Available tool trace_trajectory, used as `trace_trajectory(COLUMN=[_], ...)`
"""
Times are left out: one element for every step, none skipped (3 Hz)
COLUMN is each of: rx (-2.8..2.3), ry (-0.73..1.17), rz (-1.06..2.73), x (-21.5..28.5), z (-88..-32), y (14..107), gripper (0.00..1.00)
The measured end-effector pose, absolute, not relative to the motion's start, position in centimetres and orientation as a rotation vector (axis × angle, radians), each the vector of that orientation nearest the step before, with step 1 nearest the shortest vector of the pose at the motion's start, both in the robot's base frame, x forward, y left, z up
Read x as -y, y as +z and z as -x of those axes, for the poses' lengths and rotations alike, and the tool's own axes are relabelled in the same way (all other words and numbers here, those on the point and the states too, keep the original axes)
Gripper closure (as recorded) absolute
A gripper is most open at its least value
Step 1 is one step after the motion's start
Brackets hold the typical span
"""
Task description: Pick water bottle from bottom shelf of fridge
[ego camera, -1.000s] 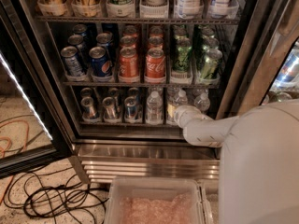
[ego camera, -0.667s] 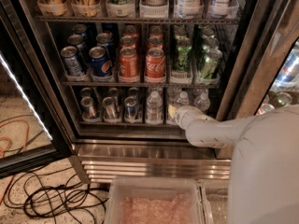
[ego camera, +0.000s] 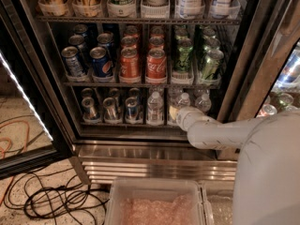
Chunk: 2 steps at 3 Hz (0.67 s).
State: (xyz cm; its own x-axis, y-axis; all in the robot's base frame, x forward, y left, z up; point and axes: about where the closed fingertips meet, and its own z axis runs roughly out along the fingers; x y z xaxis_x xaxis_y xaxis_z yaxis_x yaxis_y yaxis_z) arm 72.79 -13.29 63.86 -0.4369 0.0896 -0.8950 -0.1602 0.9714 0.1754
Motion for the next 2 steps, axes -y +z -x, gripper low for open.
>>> trace_trajectory(rx=[-2.009,-2.017], ry=[0.29,0.3], rz=[0.054,0.059], x=[13.19,13.09], z=[-72.29,-71.92], y=[64.03,64.13], gripper=[1.0,1.0])
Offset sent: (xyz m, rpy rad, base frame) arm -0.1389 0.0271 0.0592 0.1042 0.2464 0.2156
